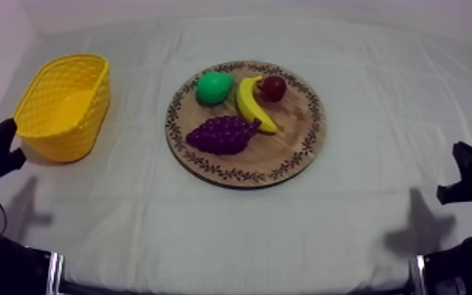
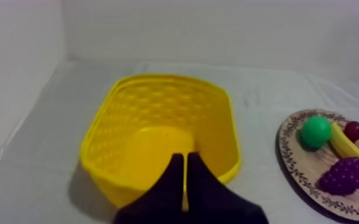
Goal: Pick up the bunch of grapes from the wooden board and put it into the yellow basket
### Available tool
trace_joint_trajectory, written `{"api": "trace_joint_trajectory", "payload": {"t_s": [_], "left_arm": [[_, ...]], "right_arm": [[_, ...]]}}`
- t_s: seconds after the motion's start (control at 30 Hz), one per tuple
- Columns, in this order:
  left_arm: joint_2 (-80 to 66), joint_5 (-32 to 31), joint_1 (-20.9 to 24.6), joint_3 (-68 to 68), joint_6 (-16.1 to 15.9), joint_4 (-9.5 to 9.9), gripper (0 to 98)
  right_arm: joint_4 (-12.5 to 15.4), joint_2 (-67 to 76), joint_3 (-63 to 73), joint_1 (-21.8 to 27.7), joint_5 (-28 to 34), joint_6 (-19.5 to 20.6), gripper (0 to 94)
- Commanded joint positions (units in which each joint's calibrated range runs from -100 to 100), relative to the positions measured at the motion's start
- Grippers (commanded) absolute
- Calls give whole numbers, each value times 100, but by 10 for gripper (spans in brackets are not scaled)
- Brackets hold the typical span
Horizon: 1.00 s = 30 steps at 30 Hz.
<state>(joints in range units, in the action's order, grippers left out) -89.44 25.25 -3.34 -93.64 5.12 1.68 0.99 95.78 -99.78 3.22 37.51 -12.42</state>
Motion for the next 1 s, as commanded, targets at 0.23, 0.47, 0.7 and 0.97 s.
{"api": "trace_joint_trajectory", "payload": {"t_s": [0.23,0.47,0.7,0.97], "left_arm": [[2286,-109,-500,2101,-281,-12,0],[3718,27,-1059,3426,-481,1,0],[5133,512,-1528,4632,-699,9,0],[6244,1035,-1855,5807,-835,32,0]], "right_arm": [[1,-2,1,-1,7,-1,3],[1,-2,1,-1,7,-1,3],[1,-2,1,-1,7,-1,3],[1,-2,1,-1,7,-1,3]]}}
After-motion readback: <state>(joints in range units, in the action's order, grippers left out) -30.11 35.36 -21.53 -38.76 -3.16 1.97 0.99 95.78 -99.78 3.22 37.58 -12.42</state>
